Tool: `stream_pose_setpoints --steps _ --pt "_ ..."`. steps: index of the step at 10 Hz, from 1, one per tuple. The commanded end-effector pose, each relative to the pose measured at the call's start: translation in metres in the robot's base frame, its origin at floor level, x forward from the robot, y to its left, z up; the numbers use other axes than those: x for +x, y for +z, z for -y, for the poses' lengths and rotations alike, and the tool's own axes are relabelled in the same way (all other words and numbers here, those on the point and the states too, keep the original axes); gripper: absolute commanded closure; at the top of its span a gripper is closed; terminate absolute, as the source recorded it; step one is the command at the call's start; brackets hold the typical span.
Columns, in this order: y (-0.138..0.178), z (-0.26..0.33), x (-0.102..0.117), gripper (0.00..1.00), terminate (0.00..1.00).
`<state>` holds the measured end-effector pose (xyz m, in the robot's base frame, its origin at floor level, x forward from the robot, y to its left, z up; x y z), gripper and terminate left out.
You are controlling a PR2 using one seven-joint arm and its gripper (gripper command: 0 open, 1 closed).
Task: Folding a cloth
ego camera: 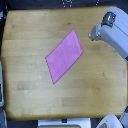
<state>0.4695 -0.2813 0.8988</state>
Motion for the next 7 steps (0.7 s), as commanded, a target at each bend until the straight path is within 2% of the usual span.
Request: stream_pose_setpoints --steps 1,5,7 --pt "-0.001 -0.002 0.001 0.0 0.0" --pt "-0.049 -0.063 0.03 0.0 0.0" --pt "-0.063 -0.083 0.04 0.0 0.0"
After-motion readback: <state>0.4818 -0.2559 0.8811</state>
